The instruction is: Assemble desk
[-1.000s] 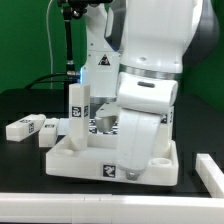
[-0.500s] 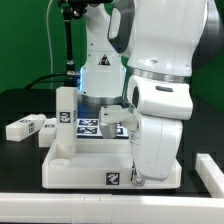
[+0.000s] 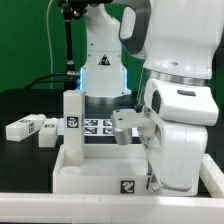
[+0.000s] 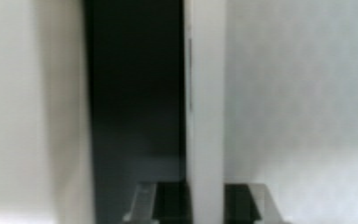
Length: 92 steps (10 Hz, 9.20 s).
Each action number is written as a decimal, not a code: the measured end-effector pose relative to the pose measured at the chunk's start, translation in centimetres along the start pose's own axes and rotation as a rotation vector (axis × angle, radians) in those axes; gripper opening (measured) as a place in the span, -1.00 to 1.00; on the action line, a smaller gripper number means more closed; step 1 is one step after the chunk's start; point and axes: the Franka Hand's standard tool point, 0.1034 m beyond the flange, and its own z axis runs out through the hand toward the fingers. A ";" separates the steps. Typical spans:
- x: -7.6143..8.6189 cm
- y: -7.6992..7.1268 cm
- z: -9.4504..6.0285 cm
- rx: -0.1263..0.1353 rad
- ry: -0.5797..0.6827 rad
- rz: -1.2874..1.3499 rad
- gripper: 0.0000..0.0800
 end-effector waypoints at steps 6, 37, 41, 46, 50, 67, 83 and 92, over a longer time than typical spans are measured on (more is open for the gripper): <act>2.2 1.2 -0.3 0.017 -0.008 0.070 -0.84; -11.6 -1.2 -5.5 0.202 -0.078 1.246 0.62; -15.6 -1.8 -5.0 0.189 -0.038 1.241 0.62; -20.0 -4.9 -4.6 0.327 -0.049 1.447 0.62; -21.9 -7.2 -4.2 0.412 -0.068 1.495 0.62; -21.1 -17.7 0.1 0.644 -0.144 1.709 0.62; -19.1 -21.4 2.0 1.187 -0.524 1.464 0.62; -18.2 -22.2 3.1 1.184 -0.639 1.457 0.51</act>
Offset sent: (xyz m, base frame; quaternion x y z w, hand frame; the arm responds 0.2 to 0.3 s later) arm 0.0179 0.0258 0.0037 -0.0173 -0.0109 0.0381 0.9991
